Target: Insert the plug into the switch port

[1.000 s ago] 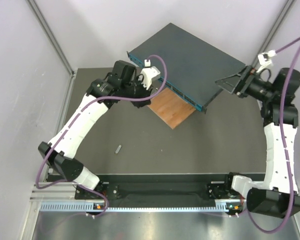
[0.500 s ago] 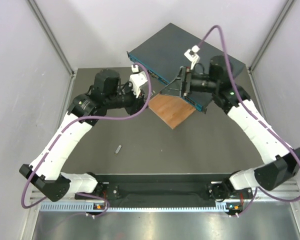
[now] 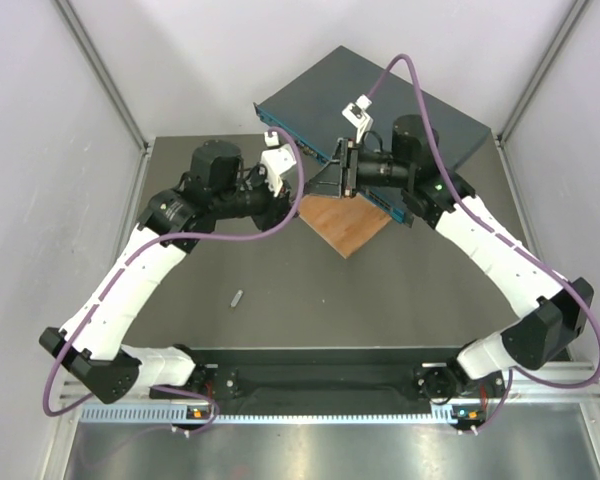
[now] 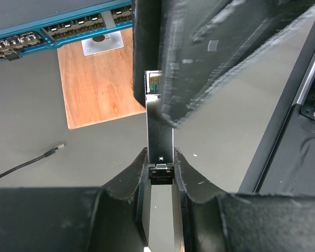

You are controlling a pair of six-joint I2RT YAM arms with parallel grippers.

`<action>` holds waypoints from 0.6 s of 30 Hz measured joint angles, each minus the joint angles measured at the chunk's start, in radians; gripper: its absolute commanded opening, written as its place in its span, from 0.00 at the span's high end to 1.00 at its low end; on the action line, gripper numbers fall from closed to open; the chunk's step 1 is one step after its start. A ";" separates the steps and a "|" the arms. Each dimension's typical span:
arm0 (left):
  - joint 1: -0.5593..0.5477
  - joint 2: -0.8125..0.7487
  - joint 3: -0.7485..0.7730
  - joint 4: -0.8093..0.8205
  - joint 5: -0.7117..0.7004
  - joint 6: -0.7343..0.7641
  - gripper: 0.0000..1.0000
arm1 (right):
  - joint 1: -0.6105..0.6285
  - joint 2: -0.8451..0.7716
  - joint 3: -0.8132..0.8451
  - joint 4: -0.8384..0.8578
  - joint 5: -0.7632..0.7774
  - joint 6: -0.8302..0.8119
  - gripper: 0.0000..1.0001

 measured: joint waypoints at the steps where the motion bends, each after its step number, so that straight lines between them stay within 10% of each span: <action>1: -0.002 0.000 0.000 0.001 0.000 0.000 0.94 | 0.002 0.002 0.000 0.005 0.000 0.003 0.77; 3: -0.003 0.000 -0.001 0.005 0.000 0.000 0.83 | 0.003 0.007 0.000 0.012 0.002 0.020 1.00; 18: -0.003 -0.026 -0.028 0.039 -0.023 -0.004 0.59 | 0.003 0.011 -0.025 0.018 0.018 0.065 1.00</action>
